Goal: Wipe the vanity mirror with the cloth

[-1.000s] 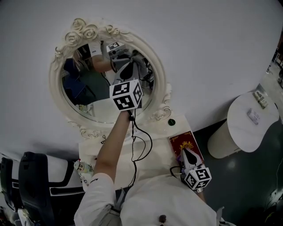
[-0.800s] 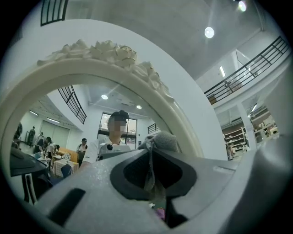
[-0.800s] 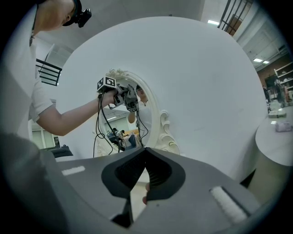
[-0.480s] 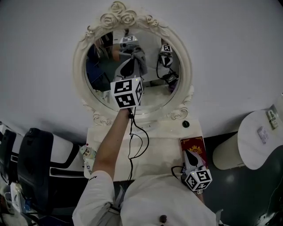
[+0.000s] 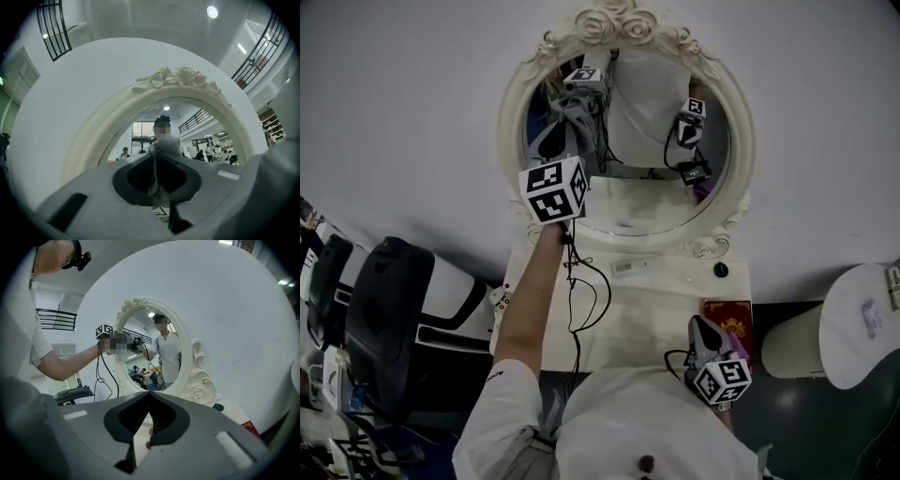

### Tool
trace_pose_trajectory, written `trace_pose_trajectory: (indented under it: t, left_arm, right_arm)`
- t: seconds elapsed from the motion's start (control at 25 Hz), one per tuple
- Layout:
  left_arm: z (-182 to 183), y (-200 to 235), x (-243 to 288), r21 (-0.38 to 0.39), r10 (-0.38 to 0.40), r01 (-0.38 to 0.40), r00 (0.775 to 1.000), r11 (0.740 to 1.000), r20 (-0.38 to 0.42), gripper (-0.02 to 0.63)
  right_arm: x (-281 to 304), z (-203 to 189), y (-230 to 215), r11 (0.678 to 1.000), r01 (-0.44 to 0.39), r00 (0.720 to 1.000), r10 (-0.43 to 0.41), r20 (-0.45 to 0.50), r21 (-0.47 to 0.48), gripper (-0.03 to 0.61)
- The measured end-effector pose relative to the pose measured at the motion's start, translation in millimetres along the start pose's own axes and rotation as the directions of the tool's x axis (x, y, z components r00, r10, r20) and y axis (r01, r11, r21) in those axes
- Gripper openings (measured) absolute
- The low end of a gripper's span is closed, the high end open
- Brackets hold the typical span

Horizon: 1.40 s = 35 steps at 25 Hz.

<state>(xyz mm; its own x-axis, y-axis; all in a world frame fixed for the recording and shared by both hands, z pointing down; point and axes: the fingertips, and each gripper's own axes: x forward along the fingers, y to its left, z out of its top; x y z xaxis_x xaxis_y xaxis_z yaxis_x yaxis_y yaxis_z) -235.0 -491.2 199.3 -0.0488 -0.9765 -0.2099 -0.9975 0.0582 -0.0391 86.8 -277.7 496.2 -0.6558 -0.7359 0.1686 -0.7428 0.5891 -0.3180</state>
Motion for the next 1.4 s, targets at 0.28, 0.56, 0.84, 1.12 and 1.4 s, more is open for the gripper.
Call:
trace_pose_trajectory:
  t: [0.28,0.56,0.84,1.12,1.4]
  left_arm:
    - [1.8,46.4,-7.7,0.026,0.101,-0.101,0.995,0.995,-0.008,0.023]
    - [5.3,22.4,-21.7,-0.013,0.048,-0.047,0.998,0.999,0.04,0.023]
    - [-1.3,-115.7,-29.0,-0.013,-0.181,0.183,0.98,0.983,0.079,0.023]
    - [-33.1,-219.4,-11.7,-0.087,-0.319,0.322,0.947,0.943,0.047,0.023]
    - [-66.8,-277.8,6.1,-0.118,-0.376,0.373,0.927,0.92,0.005,0.023]
  right_arm:
    - [12.7,-1.7,10.4,0.999,-0.043,0.999,0.043,-0.01,-0.014,0.008]
    - [2.5,-0.4,-0.2,1.0,-0.006,1.0,0.006,-0.004,0.002,0.008]
    - [-14.1,1.5,-13.2,0.999,0.043,0.999,-0.043,0.007,-0.003,0.008]
    - [-43.0,2.1,-37.8,0.989,0.144,0.989,-0.145,0.035,0.024,0.008]
    - [-88.9,-3.2,-71.7,0.956,0.286,0.956,-0.289,0.044,0.07,0.008]
